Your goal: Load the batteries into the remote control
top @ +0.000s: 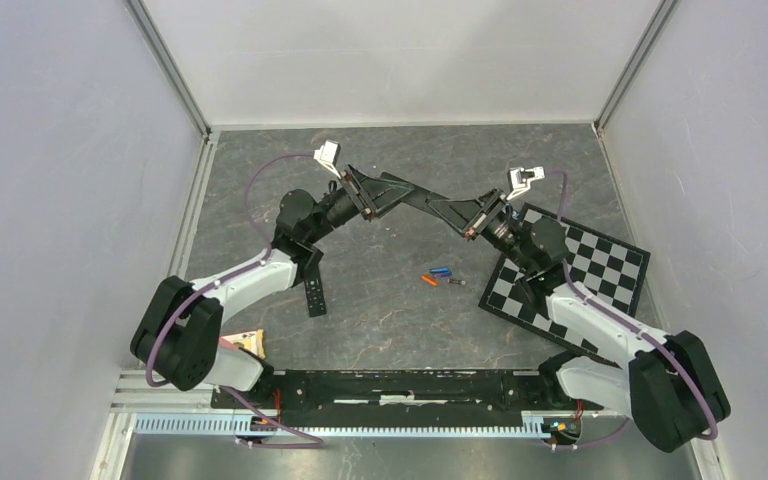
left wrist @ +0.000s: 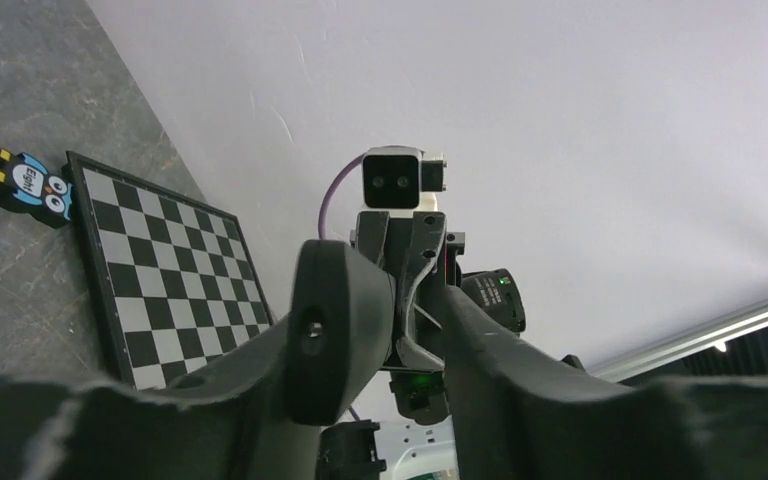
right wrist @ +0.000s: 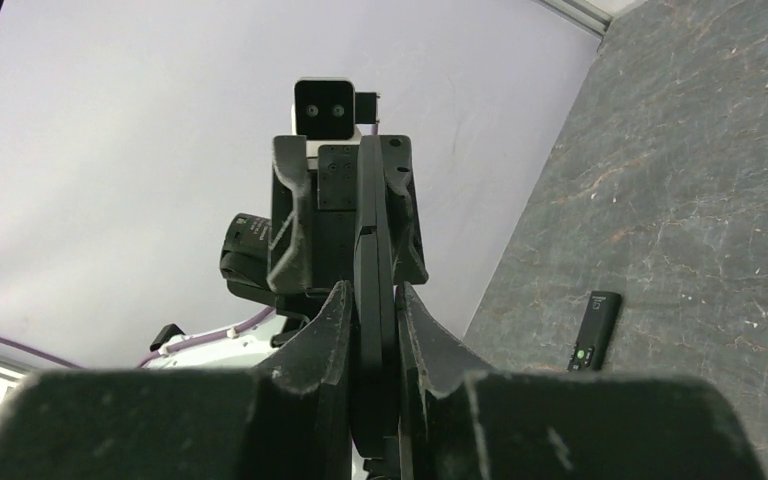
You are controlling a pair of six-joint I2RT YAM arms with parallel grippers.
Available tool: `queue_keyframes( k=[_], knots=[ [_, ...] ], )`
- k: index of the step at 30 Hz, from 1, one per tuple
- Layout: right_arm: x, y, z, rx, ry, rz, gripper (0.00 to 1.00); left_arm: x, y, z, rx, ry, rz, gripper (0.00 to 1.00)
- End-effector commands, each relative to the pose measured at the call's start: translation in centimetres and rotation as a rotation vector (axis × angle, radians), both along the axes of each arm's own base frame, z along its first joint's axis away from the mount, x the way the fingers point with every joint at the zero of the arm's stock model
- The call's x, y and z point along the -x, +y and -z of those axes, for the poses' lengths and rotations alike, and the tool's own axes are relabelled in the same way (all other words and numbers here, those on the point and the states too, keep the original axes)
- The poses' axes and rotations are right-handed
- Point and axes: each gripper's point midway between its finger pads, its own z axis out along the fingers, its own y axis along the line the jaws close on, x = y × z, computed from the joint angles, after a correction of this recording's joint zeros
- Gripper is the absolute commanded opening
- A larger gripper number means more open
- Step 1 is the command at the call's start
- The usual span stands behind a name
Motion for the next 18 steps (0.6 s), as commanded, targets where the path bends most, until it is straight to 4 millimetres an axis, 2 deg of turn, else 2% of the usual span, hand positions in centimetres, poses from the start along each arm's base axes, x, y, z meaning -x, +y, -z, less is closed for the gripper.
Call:
queue_keyframes(
  k=[1,5,7,14,18],
  knots=[
    [0.0,0.4,-1.4,-0.065,-0.045,-0.027,0.00,0.6,-0.1,-2.7,0.095,-0.054,0.039,0.44],
    [0.4,1.4,-1.1,-0.067,-0.044,-0.103,0.00,1.0,-0.4,-2.7,0.071,-0.094,0.065,0.17],
    [0.1,1.5,0.0,-0.022,-0.035,-0.098,0.00,1.0,-0.6,-2.0,0.025,-0.109,0.066,0.02],
    [-1.3,1.7,5.3,0.152,0.024,-0.072,0.00,-0.2,-0.1,3.8,-0.191,-0.104,-0.019,0.02],
    [-1.0,1.8,8.4,0.182,0.066,-0.090,0.09,-0.6,0.2,5.8,-0.202,-0.063,-0.034,0.02]
  ],
)
